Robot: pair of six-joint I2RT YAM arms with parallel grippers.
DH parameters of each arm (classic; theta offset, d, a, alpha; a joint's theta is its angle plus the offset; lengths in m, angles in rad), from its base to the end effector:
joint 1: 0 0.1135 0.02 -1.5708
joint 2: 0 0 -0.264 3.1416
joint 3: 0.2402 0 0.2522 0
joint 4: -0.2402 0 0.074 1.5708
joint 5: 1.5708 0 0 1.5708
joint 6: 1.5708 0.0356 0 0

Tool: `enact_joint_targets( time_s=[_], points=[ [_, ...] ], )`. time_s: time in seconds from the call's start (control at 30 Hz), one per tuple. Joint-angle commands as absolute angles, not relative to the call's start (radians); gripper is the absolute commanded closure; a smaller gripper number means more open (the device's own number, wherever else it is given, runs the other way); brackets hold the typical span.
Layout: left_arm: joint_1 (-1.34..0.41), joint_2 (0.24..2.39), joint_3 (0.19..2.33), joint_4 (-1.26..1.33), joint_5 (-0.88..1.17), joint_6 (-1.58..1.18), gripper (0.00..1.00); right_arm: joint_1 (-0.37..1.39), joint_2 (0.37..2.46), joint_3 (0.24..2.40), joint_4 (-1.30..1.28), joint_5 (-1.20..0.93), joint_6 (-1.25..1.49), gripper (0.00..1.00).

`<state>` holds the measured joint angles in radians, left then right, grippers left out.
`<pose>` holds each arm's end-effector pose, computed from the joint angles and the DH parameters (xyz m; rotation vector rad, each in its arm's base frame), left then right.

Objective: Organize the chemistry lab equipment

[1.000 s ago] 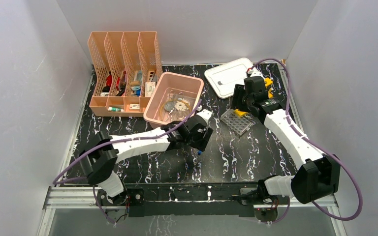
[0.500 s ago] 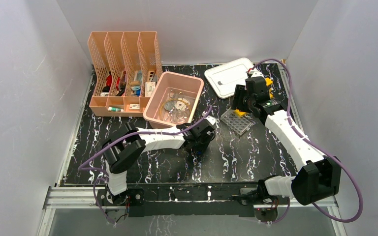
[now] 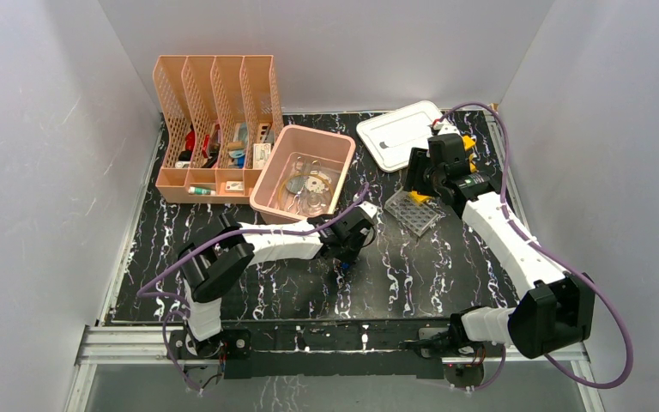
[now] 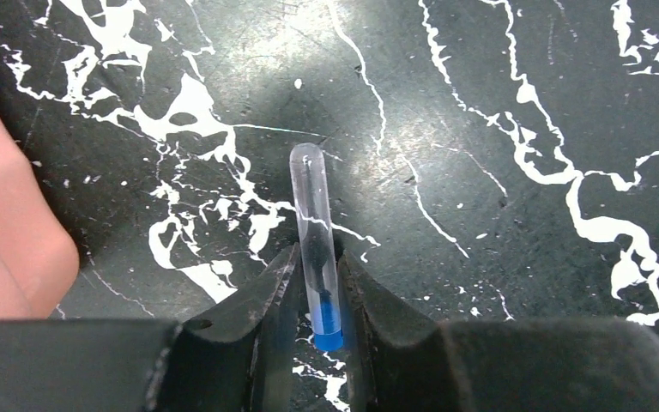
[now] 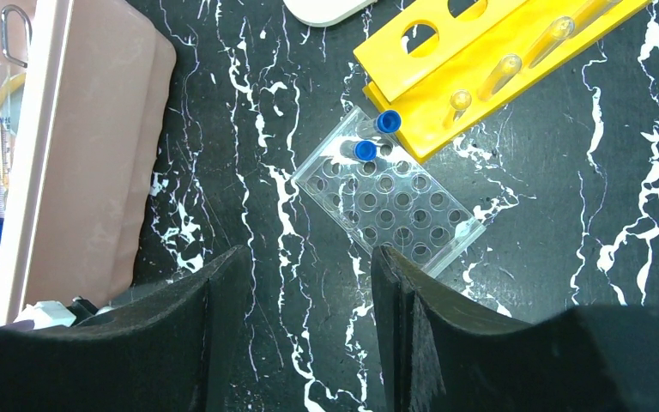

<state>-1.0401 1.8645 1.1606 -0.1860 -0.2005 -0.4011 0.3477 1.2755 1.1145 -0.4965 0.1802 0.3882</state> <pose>0.2038 -0.3332 0.1688 0.6936 2.3774 -0.3914 0.2662 0.0897 0.3194 0.1436 2.2189 0.2053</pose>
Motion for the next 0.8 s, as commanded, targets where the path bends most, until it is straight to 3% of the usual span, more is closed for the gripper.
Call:
enact_joint_targets(
  time_s=[0.0, 0.53, 0.7, 0.77],
  points=[
    [-1.036, 1.812, 1.192, -0.166, -0.157, -0.416, 0.78, 0.344, 1.232, 1.112, -0.463, 0.183, 0.374, 0.36],
    [-0.98, 1.769, 1.322, -0.152, -0.147, -0.374, 0.81, 0.339, 1.183, 1.089, -0.466, 0.16, 0.376, 0.36],
    [-0.973, 1.817, 1.379, -0.232, -0.116, -0.255, 0.5, 0.329, 1.161, 1.088, -0.468, 0.171, 0.37, 0.36],
    [-0.971, 1.847, 1.413, -0.285, -0.117, -0.219, 0.49, 0.325, 1.156, 1.088, -0.469, 0.171, 0.367, 0.36]
  ],
)
